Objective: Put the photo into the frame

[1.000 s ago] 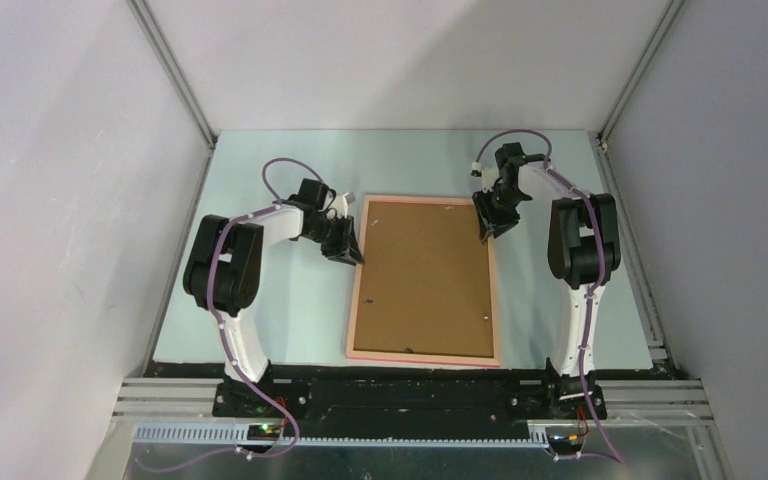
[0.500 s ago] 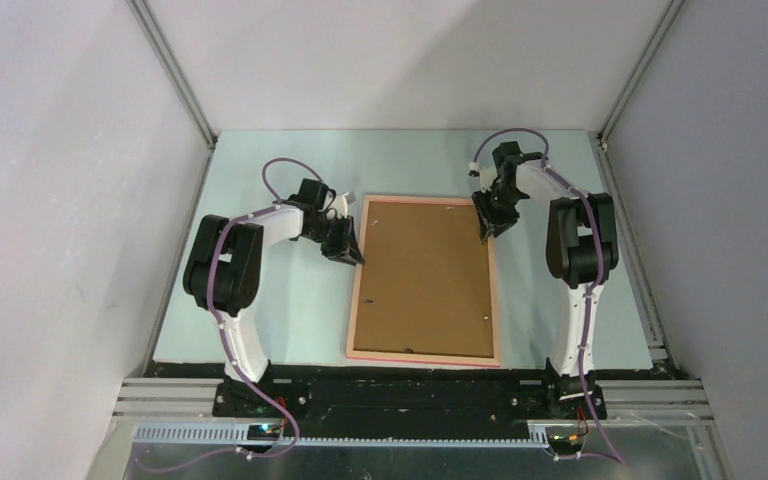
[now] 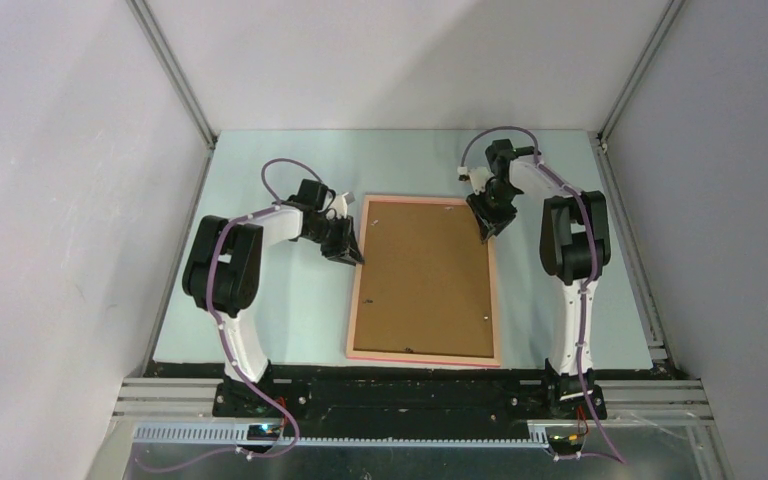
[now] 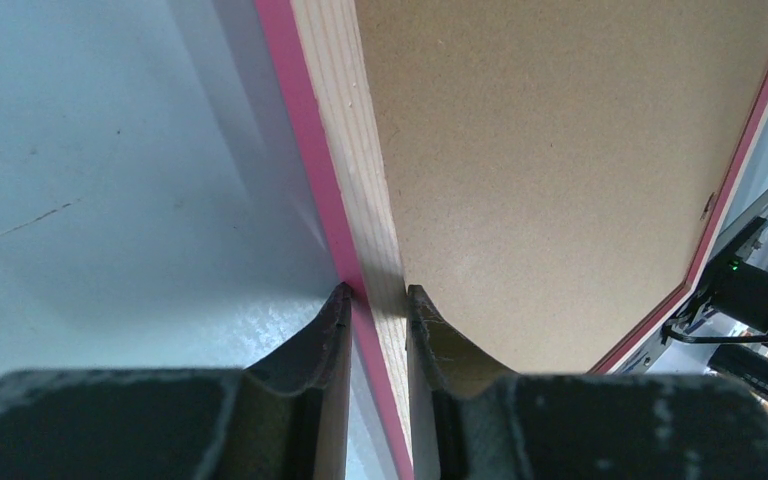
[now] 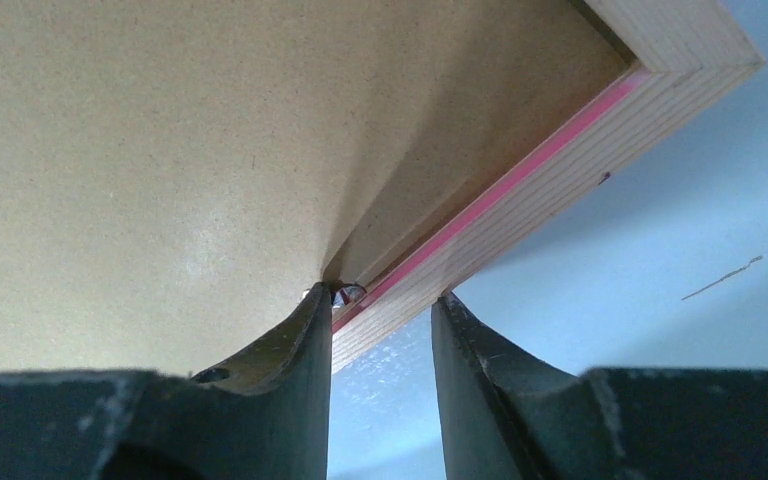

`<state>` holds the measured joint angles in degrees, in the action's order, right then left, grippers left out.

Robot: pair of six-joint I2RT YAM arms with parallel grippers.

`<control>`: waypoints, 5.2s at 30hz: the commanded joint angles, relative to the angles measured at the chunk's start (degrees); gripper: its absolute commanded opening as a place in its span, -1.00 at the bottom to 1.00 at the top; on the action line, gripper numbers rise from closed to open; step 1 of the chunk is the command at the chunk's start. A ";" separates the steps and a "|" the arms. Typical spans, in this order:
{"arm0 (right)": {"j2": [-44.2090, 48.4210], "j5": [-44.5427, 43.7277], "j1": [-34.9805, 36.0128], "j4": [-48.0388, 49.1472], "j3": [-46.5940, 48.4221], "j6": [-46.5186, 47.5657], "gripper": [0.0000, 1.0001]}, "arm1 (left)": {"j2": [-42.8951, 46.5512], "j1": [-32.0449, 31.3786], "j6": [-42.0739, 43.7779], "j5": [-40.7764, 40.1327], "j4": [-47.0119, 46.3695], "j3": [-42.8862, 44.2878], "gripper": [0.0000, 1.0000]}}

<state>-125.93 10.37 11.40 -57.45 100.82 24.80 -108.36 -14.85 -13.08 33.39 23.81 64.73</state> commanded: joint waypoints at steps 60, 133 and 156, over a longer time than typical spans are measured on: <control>-12.14 -2.47 0.07 -14.42 17.31 -0.07 -0.95 | 6.69 -0.59 -11.65 1.32 -11.49 -10.09 -1.00; -5.43 2.09 -2.04 -2.87 14.88 -10.03 0.01 | 5.45 -3.50 -15.78 1.23 -18.06 -13.09 -1.00; -6.03 7.09 -5.54 -4.16 14.83 -1.43 -0.10 | 4.47 -3.32 -15.07 1.40 -17.56 -12.40 -1.00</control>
<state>-132.73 16.62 6.28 -60.60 112.51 20.49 -102.96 -17.54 -30.52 35.38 6.94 51.44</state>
